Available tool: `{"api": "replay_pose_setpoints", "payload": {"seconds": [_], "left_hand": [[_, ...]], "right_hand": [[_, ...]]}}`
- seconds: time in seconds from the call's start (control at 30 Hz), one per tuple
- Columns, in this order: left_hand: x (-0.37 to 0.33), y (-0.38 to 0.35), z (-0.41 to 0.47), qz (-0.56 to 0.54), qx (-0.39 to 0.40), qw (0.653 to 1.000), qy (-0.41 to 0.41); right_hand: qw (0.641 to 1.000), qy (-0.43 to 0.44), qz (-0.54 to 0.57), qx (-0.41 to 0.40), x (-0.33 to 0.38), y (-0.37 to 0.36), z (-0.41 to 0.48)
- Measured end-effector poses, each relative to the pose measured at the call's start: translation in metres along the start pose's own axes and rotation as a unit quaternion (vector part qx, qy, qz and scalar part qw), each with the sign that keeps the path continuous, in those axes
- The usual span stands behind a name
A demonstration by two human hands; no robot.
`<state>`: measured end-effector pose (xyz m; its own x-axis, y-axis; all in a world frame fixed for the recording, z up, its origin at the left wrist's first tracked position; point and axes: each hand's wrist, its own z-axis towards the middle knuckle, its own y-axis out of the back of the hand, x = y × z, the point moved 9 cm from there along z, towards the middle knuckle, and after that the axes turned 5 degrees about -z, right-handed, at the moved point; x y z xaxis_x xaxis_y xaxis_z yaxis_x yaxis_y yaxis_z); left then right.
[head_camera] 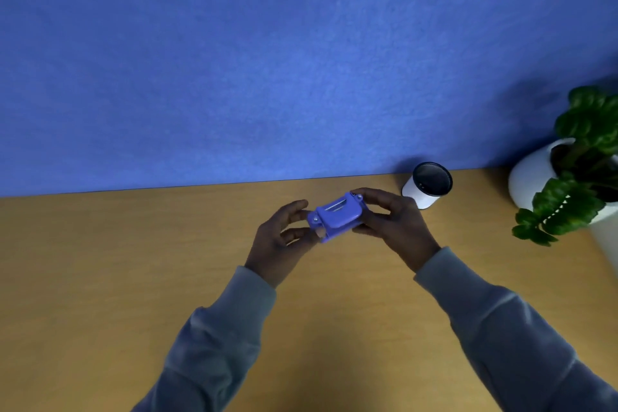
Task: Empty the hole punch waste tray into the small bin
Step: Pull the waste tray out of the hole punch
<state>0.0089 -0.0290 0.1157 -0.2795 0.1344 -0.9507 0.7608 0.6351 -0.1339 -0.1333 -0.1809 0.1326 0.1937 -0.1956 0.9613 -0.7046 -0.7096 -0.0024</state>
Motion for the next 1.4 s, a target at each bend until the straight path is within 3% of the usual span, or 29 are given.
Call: {"api": "replay_pose_setpoints", "payload": {"seconds": [0.13,0.33,0.53,0.63,0.8,0.93,1.03,1.13,1.2,1.4], "left_hand": [[-0.001,-0.006,-0.018,-0.097,0.026,0.993,0.066],[0.000,-0.021,-0.041,-0.085,0.072,0.986,0.123],[0.014,-0.023,-0.054,-0.069,0.081,0.981,0.162],[0.020,-0.021,-0.058,-0.074,0.069,0.981,0.166],[0.026,-0.021,-0.067,-0.091,0.045,0.982,0.160],[0.033,-0.032,-0.076,-0.112,0.052,0.978,0.169],[0.038,-0.040,-0.081,-0.141,0.058,0.974,0.166],[0.039,-0.046,-0.083,-0.150,0.061,0.973,0.162],[0.039,-0.048,-0.084,-0.138,0.066,0.975,0.161],[0.036,-0.051,-0.084,-0.108,0.074,0.980,0.151]], "right_hand": [[0.996,0.009,-0.053,0.069,0.020,-0.003,-0.005],[0.984,0.025,-0.094,0.150,0.025,-0.020,-0.021],[0.975,0.048,-0.121,0.178,0.014,-0.039,-0.032],[0.975,0.062,-0.129,0.168,0.008,-0.045,-0.036],[0.982,0.077,-0.156,0.071,-0.003,-0.036,-0.042],[0.974,0.106,-0.191,0.067,-0.003,-0.035,-0.049],[0.984,0.062,-0.140,0.093,-0.005,-0.024,-0.053],[0.999,-0.015,-0.032,0.041,-0.010,-0.002,-0.054],[0.999,-0.043,-0.030,0.006,-0.013,0.002,-0.055],[0.993,-0.116,0.023,0.022,-0.021,-0.013,-0.062]]}}
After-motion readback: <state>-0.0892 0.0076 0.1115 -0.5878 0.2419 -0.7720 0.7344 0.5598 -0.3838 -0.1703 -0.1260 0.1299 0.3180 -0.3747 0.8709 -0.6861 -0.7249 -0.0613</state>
